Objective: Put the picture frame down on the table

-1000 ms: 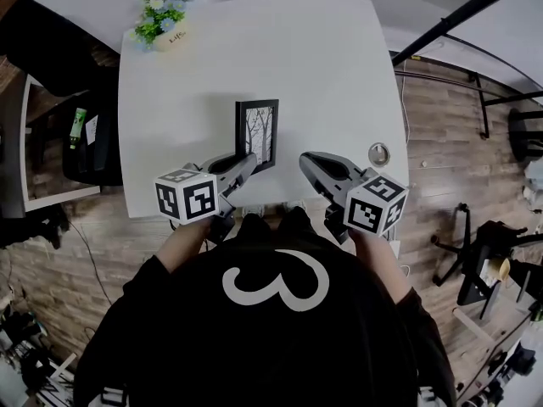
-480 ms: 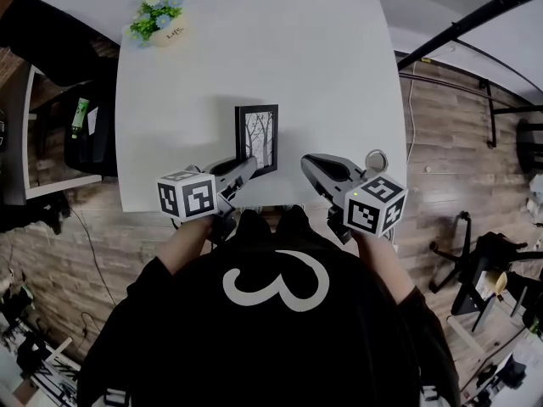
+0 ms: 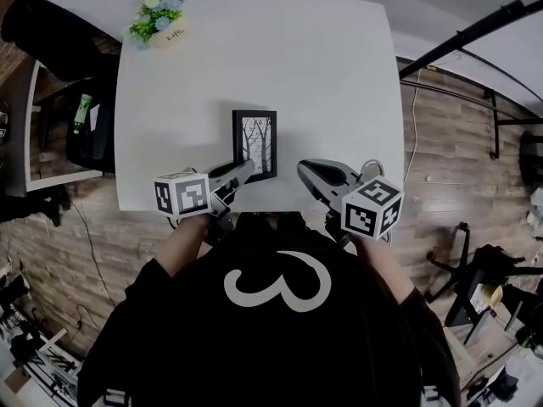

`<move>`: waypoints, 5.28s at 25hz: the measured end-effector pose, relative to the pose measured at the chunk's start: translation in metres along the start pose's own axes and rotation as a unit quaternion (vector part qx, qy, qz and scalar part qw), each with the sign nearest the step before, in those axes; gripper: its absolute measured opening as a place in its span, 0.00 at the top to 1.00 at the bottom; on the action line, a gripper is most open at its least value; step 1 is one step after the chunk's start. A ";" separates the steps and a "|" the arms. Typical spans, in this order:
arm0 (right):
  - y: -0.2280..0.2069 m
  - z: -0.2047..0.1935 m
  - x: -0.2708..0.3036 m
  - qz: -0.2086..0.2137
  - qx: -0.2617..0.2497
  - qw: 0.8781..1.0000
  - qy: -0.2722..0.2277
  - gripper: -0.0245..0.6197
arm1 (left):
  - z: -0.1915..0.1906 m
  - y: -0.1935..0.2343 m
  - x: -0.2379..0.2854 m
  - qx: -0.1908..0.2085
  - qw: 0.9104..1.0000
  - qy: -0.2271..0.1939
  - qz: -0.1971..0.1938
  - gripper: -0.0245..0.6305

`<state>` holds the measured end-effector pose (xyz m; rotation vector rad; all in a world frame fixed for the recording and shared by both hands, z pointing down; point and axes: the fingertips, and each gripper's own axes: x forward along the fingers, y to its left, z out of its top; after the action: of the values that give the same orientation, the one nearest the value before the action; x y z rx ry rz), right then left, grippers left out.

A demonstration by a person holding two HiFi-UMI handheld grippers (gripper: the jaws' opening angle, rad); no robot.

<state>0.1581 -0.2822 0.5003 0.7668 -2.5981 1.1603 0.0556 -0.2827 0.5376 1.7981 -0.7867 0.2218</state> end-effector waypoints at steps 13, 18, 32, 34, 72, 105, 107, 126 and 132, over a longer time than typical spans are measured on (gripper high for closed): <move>-0.011 -0.001 -0.002 0.026 -0.018 0.999 0.017 0.93 | 0.007 0.013 0.001 -0.038 0.998 -0.047 0.033 0.86; -0.014 -0.002 -0.005 0.029 -0.022 0.999 0.022 0.93 | 0.007 0.019 0.000 -0.032 0.996 -0.056 0.053 0.86; -0.019 -0.009 -0.005 0.044 -0.013 0.999 0.027 0.93 | 0.003 0.029 0.002 -0.016 0.994 -0.060 0.095 0.86; -0.019 -0.009 -0.006 0.044 -0.014 0.999 0.028 0.93 | 0.003 0.031 0.002 -0.013 0.993 -0.062 0.098 0.86; -0.026 -0.013 -0.004 0.049 -0.022 0.997 0.056 0.93 | -0.009 0.060 -0.006 0.004 0.982 -0.069 0.176 0.64; 0.088 -0.007 -0.037 0.065 -0.112 0.992 0.000 0.93 | -0.034 -0.063 -0.106 0.094 0.989 -0.116 -0.002 0.82; 0.108 -0.013 -0.038 0.073 -0.114 0.991 -0.007 0.93 | -0.041 -0.080 -0.121 0.114 0.986 -0.121 -0.020 0.84; 0.213 -0.081 -0.087 0.072 -0.151 0.985 -0.036 0.93 | -0.129 -0.172 -0.181 0.230 0.960 -0.119 -0.109 0.93; 0.227 -0.090 -0.097 0.079 -0.161 0.983 -0.039 0.93 | -0.146 -0.177 -0.180 0.250 0.957 -0.108 -0.101 0.94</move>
<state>0.1165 -0.0518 0.3803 0.5548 -2.8541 0.7267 0.0591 -0.0485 0.3636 2.3990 -0.7322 0.0921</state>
